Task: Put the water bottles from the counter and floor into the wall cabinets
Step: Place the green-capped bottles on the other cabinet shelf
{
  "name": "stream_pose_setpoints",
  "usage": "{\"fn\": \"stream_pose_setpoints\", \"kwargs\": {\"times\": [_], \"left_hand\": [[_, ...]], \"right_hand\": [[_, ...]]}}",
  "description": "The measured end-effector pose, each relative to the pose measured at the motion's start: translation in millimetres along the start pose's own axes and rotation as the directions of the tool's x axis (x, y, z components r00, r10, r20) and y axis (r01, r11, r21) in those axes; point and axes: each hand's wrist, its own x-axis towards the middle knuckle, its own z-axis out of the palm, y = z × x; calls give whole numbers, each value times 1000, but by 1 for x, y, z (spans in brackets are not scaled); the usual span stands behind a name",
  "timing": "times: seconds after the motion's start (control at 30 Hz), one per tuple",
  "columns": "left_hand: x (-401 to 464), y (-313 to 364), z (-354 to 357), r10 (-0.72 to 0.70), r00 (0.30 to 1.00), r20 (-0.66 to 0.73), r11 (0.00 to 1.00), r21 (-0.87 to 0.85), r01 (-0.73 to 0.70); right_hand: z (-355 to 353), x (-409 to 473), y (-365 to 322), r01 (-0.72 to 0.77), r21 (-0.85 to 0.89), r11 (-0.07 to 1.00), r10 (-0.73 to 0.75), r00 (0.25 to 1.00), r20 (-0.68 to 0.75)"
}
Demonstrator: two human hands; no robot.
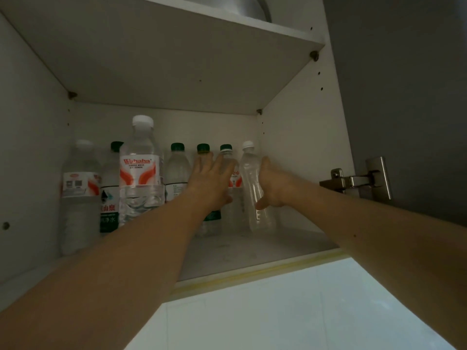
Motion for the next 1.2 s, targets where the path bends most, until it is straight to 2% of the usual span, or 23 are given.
{"fn": "stream_pose_setpoints", "kwargs": {"times": [0.1, 0.23, 0.37, 0.63, 0.87, 1.03, 1.13, 1.2], "left_hand": [[0, 0, -2, -7, 1000, -7, 1000, 5, 7], [0, -3, -1, 1, 1000, 22, 1000, -16, -1], [1, -6, 1, 19, 999, 43, 999, -27, -18], [1, -10, 4, 54, 997, 59, 999, -12, -53], [-1, -6, 7, 49, 999, 6, 998, 34, -50], [-5, 2, 0, 71, 997, -26, 994, 82, -68], [-8, 4, -26, 60, 995, -73, 995, -75, -66], [-13, 6, -51, -41, 993, -113, 975, -221, 15]], "right_hand": [[2, 4, 6, 120, -217, 969, -135, 989, -58], [6, 11, 13, 121, -588, 799, -247, 959, -138], [6, 22, 11, 99, -725, 681, -307, 938, -161], [16, 39, 23, 121, -798, 591, -396, 905, -156], [22, 42, 30, 142, -781, 608, -442, 878, -185], [17, 25, 22, 162, -708, 687, -418, 885, -203], [9, 10, 13, 185, -566, 803, -378, 893, -245], [0, -2, 7, 206, -462, 863, -349, 903, -250]]}}
